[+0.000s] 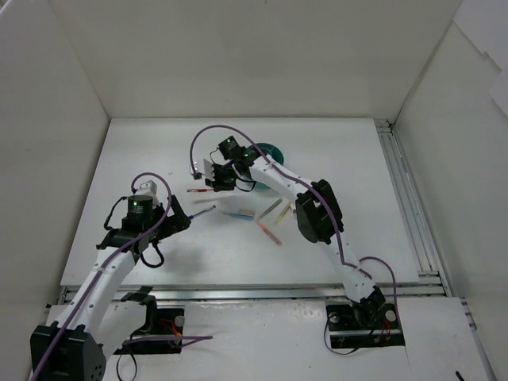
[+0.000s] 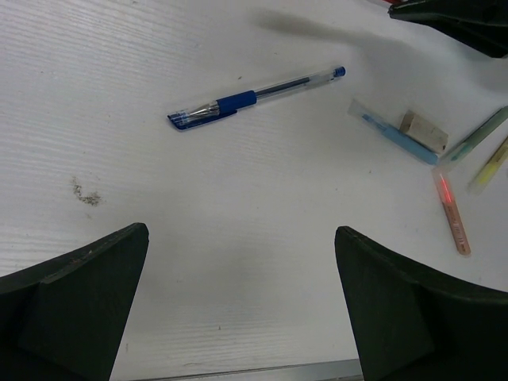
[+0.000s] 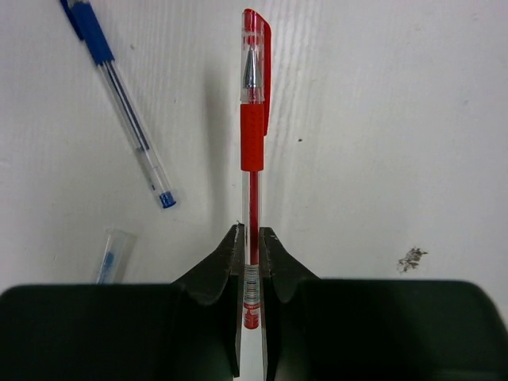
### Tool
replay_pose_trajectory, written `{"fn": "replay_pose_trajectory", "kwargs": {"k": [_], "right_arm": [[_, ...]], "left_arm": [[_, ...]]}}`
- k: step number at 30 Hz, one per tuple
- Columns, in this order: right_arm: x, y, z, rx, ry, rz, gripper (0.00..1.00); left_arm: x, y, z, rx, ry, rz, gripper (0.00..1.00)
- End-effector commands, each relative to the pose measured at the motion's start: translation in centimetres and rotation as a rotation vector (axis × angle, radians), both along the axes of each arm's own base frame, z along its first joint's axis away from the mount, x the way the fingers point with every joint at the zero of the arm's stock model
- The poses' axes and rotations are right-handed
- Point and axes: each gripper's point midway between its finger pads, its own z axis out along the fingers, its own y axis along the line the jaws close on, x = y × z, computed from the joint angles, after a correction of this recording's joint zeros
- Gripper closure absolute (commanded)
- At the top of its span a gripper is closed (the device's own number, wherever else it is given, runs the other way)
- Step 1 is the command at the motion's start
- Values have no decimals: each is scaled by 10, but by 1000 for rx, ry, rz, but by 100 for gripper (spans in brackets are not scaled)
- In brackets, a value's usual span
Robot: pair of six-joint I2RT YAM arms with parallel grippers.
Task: Sort the stationery into containers
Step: Pick up the pen from the center of the board, then place the pen in the storage box.
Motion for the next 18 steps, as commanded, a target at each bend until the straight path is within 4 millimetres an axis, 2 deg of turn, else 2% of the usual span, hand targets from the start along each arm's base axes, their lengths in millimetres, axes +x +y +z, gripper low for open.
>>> {"fn": "replay_pose_trajectory", "kwargs": {"k": [1,2,4,5,6,7,8,9,11,12,14,18], "right_arm": [[10,18,102,222,-97,-21,100],[11,18,114,242,-111,-34,100],[20,18,121,290,-123,-108,100],[25,15,138,331,-140,-143,100],[42,13,146,419,-148,-233,100],[48,11,155,475,-155,-277,100],[51,5,181,558,-171,-313,100],[67,-9,190,670,-157,-401,100],[74,-27,212,762,-141,-456,100],[86,-40,227,831,-128,-518,100],[99,-55,239,889,-134,-602,100],[119,-80,236,926,-130,-713,100]], "left_arm": [[16,-3,36,-24,-123,-5,0],[15,-3,37,-25,-129,-3,0],[13,-3,40,-27,-138,-5,0],[13,-2,40,-28,-141,-5,0],[12,-2,41,-28,-146,-5,0],[12,-2,44,-30,-156,-5,0],[11,-2,44,-30,-158,-5,0],[11,-2,44,-30,-161,-2,0],[11,-2,47,-31,-170,-3,0],[11,-2,47,-30,-172,-2,0],[12,-2,48,-31,-176,-3,0],[13,-3,48,-36,-177,-4,0]]}}
